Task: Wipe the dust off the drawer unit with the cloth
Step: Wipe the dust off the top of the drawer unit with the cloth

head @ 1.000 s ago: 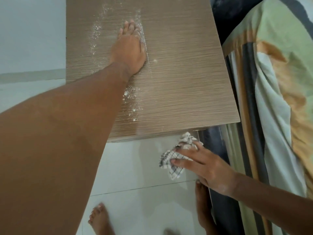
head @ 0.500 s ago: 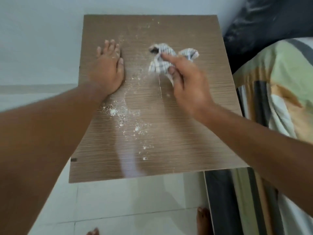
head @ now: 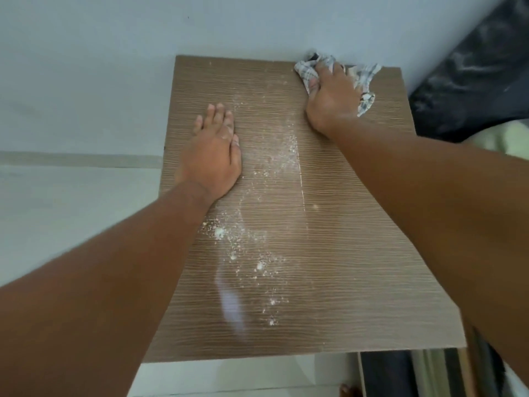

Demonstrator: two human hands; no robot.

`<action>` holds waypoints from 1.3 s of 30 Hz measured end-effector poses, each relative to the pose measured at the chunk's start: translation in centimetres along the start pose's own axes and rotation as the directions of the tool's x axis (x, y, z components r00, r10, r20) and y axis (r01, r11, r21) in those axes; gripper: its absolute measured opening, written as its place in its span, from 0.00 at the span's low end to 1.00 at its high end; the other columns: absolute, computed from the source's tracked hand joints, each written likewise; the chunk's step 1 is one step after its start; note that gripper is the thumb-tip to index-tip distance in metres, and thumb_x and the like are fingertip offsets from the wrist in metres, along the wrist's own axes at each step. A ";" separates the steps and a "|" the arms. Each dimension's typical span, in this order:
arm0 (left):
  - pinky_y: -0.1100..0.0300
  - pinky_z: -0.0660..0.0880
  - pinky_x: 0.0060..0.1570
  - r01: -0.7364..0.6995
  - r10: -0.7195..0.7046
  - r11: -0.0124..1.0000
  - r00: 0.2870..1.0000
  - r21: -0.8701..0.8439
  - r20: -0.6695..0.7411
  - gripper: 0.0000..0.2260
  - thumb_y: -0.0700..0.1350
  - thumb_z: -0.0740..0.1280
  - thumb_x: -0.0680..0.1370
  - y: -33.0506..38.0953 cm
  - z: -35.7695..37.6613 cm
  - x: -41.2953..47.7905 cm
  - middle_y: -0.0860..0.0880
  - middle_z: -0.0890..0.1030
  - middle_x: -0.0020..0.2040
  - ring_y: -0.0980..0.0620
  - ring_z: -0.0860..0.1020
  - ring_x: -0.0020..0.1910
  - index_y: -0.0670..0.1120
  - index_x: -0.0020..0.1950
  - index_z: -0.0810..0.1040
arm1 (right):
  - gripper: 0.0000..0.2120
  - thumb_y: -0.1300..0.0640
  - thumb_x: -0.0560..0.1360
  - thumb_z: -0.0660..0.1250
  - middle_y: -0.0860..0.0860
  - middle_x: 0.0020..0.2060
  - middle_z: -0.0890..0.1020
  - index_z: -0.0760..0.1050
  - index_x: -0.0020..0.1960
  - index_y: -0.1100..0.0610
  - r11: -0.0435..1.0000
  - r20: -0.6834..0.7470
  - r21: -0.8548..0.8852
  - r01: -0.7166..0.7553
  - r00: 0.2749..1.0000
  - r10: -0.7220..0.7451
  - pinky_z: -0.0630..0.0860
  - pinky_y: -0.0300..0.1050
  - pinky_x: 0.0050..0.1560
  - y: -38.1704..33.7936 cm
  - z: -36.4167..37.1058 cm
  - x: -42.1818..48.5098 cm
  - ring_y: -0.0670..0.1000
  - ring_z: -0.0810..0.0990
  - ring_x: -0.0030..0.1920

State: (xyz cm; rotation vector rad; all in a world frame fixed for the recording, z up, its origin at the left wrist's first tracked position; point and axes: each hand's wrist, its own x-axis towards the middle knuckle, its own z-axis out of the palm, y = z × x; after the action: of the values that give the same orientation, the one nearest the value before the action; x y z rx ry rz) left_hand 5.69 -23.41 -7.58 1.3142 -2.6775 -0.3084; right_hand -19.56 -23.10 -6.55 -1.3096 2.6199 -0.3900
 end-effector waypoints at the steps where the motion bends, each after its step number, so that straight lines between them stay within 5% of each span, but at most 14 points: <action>1: 0.51 0.48 0.81 0.001 -0.001 1.000 1.000 -0.004 0.005 0.25 0.46 0.48 0.85 0.1 -0.1 0.0 0.41 0.54 0.82 0.46 0.51 0.82 0.39 0.81 0.55 | 0.23 0.48 0.85 0.51 0.54 0.80 0.59 0.59 0.80 0.48 1.000 0.016 -0.013 0.015 1.000 -0.015 0.48 0.64 0.80 -0.5 0.1 -0.1 0.61 0.55 0.80; 14: 0.51 0.49 0.81 0.016 -0.016 1.000 1.000 -0.005 0.004 0.24 0.46 0.49 0.85 0.6 -0.6 -0.4 0.41 0.55 0.82 0.46 0.51 0.82 0.39 0.80 0.56 | 0.20 0.48 0.84 0.56 0.51 0.80 0.62 0.66 0.75 0.40 0.872 0.169 0.085 0.482 0.856 -0.489 0.43 0.65 0.80 -2.1 0.5 -7.4 0.57 0.53 0.81; 39: 0.49 0.50 0.81 0.000 0.000 1.000 1.000 -0.016 -0.013 0.25 0.45 0.48 0.84 1.0 -0.7 -1.5 0.39 0.58 0.81 0.43 0.55 0.81 0.39 0.80 0.58 | 0.18 0.45 0.84 0.58 0.43 0.80 0.61 0.69 0.73 0.39 0.799 0.207 0.134 0.587 0.771 -0.602 0.45 0.64 0.80 5.3 0.4 -31.1 0.56 0.51 0.82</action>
State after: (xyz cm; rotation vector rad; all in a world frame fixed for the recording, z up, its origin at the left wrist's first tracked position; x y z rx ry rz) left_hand 6.01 -21.66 -6.67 1.3074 -2.6586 -0.3198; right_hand -5.01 4.90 -7.10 -2.0125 1.9236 -0.3621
